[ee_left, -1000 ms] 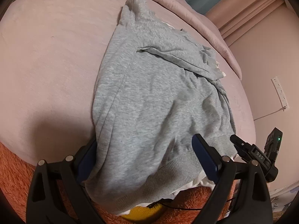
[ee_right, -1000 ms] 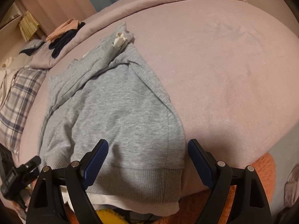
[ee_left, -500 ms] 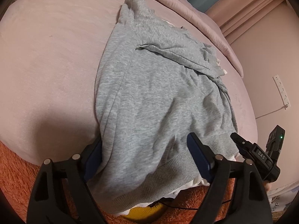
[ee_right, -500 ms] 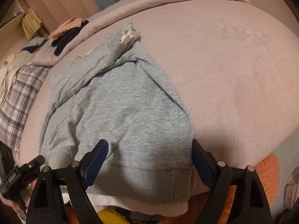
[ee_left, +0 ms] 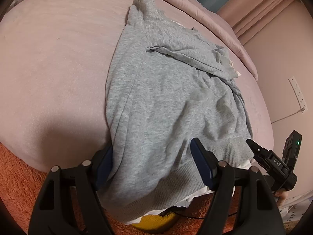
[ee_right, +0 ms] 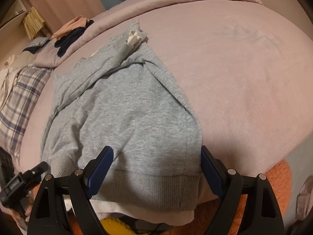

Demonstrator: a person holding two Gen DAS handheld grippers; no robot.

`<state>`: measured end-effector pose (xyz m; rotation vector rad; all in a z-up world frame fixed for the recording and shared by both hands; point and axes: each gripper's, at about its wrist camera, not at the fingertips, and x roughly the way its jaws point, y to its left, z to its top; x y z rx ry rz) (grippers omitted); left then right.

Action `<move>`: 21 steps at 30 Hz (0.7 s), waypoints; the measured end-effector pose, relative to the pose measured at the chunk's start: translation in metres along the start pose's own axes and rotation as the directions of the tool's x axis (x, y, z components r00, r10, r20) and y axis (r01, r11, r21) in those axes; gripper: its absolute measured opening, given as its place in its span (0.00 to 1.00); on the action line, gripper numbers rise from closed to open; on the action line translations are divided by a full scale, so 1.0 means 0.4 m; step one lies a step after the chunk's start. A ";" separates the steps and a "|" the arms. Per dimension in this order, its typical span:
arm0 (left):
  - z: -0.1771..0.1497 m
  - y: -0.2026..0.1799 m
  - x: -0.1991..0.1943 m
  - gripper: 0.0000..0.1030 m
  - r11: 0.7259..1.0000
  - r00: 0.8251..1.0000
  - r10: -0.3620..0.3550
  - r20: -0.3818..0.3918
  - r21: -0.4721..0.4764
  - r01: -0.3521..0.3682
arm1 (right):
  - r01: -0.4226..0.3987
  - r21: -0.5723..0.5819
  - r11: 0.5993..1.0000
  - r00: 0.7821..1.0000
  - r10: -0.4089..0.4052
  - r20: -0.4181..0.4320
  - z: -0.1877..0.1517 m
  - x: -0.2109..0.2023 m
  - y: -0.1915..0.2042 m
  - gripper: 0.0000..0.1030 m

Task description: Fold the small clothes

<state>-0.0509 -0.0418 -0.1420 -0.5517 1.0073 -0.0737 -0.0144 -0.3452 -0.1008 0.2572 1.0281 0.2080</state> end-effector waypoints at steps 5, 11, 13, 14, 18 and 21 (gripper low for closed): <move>0.000 -0.003 0.001 0.72 1.000 1.000 0.008 -0.001 0.001 -0.008 | -0.001 -0.010 1.000 1.000 0.001 0.001 -0.002 0.001 -0.002 0.84; -0.001 -0.005 0.001 0.70 1.000 1.000 0.015 -0.004 -0.005 -0.015 | 0.006 -0.028 1.000 1.000 -0.005 0.009 -0.007 0.005 0.001 0.84; -0.002 -0.006 0.001 0.69 1.000 1.000 0.018 -0.006 -0.002 -0.018 | 0.011 -0.039 0.999 1.000 -0.011 0.011 -0.009 0.005 0.003 0.84; -0.003 -0.006 0.000 0.69 1.000 1.000 0.017 -0.008 -0.001 -0.017 | 0.011 -0.040 0.999 1.000 -0.010 0.013 -0.010 0.004 0.004 0.84; -0.010 -0.004 -0.004 0.69 1.000 1.000 0.007 -0.015 -0.005 -0.007 | -0.006 -0.029 1.000 1.000 0.006 0.017 -0.010 0.001 -0.002 0.84; -0.021 -0.006 -0.008 0.68 1.000 1.000 0.003 -0.025 -0.003 -0.003 | -0.013 -0.027 1.000 1.000 0.014 0.015 -0.011 -0.005 -0.007 0.80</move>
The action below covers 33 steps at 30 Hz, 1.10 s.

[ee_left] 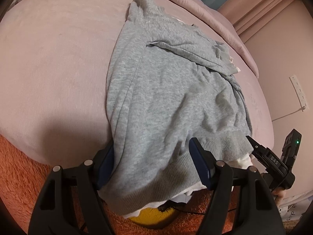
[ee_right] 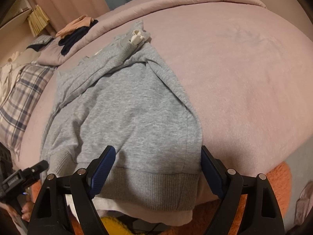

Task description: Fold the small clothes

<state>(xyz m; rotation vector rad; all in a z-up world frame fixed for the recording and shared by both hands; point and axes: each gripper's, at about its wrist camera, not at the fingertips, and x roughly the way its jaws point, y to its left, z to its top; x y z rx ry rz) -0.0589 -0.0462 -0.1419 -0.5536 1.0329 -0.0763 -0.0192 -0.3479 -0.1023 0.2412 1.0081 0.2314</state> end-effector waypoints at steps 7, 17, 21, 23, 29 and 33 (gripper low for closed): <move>-0.020 -0.007 0.002 0.38 0.999 0.999 0.053 0.007 0.012 -0.053 | 0.026 -0.006 1.000 0.999 -0.026 0.030 -0.009 -0.006 -0.017 0.49; -0.025 0.001 -0.058 0.12 0.999 0.999 -0.021 0.050 -0.027 0.022 | -0.073 0.006 0.997 0.996 0.073 0.050 -0.009 -0.032 -0.019 0.25; -0.024 -0.023 -0.100 0.11 0.999 0.995 -0.054 0.079 0.001 0.054 | -0.164 0.025 0.986 0.984 0.162 0.076 -0.003 -0.071 -0.022 0.25; -0.024 -0.033 -0.120 0.11 0.997 0.993 -0.072 0.091 0.012 0.071 | -0.196 0.025 0.980 0.976 0.193 0.098 -0.001 -0.094 -0.018 0.24; -0.018 -0.040 -0.179 0.08 0.993 0.987 -0.119 0.110 0.030 0.116 | -0.248 -0.005 0.969 0.959 0.246 0.139 0.001 -0.144 0.000 0.24; -0.007 -0.045 -0.235 0.08 0.991 0.979 -0.135 0.154 0.043 0.130 | -0.279 -0.013 0.960 0.950 0.277 0.141 0.006 -0.158 0.004 0.24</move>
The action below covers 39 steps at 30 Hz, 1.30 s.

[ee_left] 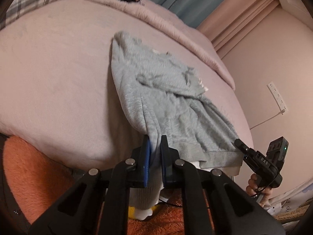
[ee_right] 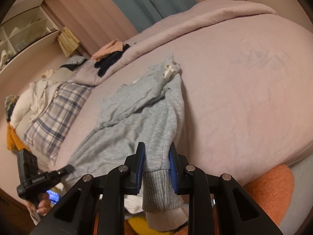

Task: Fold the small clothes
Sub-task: 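Grasp the folded sweatshirt edge with the left tool while the right tool grasps the hem band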

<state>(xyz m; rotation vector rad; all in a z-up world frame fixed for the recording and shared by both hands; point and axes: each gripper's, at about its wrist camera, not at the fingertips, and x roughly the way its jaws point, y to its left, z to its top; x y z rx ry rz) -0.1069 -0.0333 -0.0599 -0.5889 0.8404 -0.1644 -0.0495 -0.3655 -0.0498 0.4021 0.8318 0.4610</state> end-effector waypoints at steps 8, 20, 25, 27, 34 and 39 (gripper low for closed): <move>0.016 -0.011 -0.031 0.08 0.999 1.000 -0.008 0.021 0.042 0.007 | -0.048 -0.040 0.998 0.998 0.049 0.034 0.009 -0.046 0.031 0.24; 0.012 0.012 0.024 0.09 1.000 0.999 0.001 -0.036 0.006 -0.001 | -0.041 0.001 0.999 0.999 0.041 0.008 0.009 -0.026 0.012 0.24; -0.019 0.020 0.048 0.09 1.000 0.996 0.020 -0.090 0.005 -0.020 | -0.024 0.020 1.000 1.000 0.024 -0.011 0.004 -0.012 0.005 0.24; -0.029 0.030 0.068 0.09 0.999 0.992 0.041 -0.119 -0.001 -0.041 | -0.019 0.023 1.000 1.000 0.019 -0.020 -0.001 -0.009 0.004 0.24; -0.050 0.062 0.108 0.11 0.995 0.982 0.090 -0.163 -0.022 -0.095 | -0.006 0.047 0.999 0.999 0.007 -0.033 -0.008 -0.008 -0.014 0.24; -0.053 0.069 0.118 0.44 0.990 0.979 0.132 -0.156 -0.018 -0.137 | -0.003 0.051 0.999 0.999 0.005 -0.035 -0.007 -0.006 -0.016 0.24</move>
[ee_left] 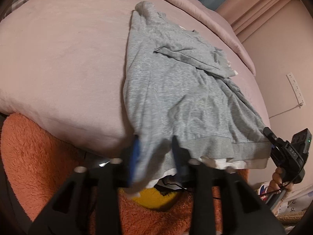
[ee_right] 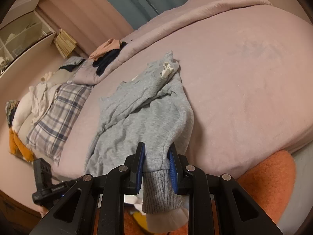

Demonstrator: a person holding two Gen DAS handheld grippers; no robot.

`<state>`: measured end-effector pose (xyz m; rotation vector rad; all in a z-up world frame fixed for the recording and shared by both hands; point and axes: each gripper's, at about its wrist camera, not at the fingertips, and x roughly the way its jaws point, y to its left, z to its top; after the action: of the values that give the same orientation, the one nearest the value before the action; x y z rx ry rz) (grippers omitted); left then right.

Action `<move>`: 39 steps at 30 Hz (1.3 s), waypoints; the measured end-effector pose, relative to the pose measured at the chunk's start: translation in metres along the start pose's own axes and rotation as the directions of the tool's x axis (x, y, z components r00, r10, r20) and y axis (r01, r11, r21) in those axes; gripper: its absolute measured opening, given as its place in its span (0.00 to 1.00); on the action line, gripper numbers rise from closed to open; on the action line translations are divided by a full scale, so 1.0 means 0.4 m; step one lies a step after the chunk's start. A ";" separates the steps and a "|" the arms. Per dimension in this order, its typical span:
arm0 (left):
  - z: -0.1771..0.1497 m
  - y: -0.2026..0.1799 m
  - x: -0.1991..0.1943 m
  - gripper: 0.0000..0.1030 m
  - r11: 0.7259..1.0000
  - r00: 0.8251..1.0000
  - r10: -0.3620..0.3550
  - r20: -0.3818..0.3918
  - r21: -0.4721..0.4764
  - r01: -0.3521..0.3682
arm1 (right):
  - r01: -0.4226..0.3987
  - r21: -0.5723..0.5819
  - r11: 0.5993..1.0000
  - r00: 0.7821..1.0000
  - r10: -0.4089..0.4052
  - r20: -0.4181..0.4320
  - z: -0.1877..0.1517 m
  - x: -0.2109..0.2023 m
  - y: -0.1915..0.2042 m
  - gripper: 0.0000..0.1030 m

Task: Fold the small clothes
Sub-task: 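Lift the folded sweatshirt with both tools and fold it over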

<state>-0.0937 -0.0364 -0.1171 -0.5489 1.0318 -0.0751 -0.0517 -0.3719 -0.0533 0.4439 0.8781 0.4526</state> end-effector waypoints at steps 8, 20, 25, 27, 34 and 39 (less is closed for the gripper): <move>-0.022 0.015 0.045 0.58 0.999 0.998 0.050 -0.041 -0.007 -0.050 | 0.007 0.007 1.000 1.000 -0.007 -0.005 -0.002 0.000 -0.002 0.24; -0.028 0.046 0.107 0.49 0.999 0.996 0.025 -0.086 -0.037 -0.028 | 0.004 0.022 1.000 1.000 -0.004 -0.020 -0.007 0.005 -0.006 0.24; -0.039 0.049 0.118 0.49 0.999 0.994 -0.006 -0.105 -0.046 0.001 | 0.001 0.028 1.000 1.000 0.000 -0.028 -0.007 0.008 -0.007 0.24; -0.043 0.046 0.122 0.38 0.999 0.994 -0.009 -0.110 -0.043 0.004 | -0.001 0.027 1.000 0.999 0.002 -0.033 -0.007 0.011 -0.005 0.24; -0.048 0.002 0.078 0.15 0.999 0.995 -0.035 -0.095 0.019 0.037 | -0.013 0.009 1.000 1.000 0.014 -0.026 -0.009 0.014 0.005 0.24; -0.022 -0.016 -0.030 0.14 0.989 0.989 -0.144 -0.023 0.025 0.145 | -0.041 -0.025 0.999 0.999 0.041 -0.004 -0.008 -0.004 0.020 0.24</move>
<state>-0.1061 -0.0418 -0.1079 -0.5990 1.0090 -0.2230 -0.0568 -0.3657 -0.0499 0.4386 0.8672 0.5015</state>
